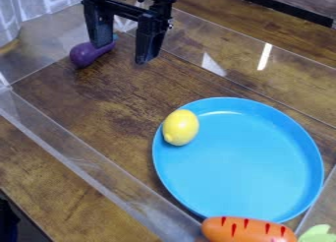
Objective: Put the purple eggplant on the blue tray
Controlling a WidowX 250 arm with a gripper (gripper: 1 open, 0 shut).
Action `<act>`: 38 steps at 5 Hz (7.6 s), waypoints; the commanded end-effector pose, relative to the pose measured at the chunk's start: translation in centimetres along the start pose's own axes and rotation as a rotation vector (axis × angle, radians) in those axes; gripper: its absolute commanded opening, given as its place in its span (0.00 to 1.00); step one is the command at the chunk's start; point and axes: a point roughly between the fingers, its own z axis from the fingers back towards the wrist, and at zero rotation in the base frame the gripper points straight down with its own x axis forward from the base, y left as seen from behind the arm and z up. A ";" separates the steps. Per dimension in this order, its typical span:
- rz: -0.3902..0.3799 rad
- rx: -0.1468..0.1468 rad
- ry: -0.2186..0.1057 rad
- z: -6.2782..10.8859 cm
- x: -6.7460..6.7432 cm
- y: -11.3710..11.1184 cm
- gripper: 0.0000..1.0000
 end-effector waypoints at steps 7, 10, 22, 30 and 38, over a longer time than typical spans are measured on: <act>-0.025 0.053 -0.006 -2.4 3.2 5.5 1.00; -0.150 0.074 -0.020 -3.7 4.4 7.9 1.00; -0.618 0.159 -0.204 -4.3 9.2 14.5 1.00; -0.488 0.218 -0.171 -4.2 10.8 9.6 0.00; -0.781 0.214 -0.194 2.6 1.5 -12.7 0.00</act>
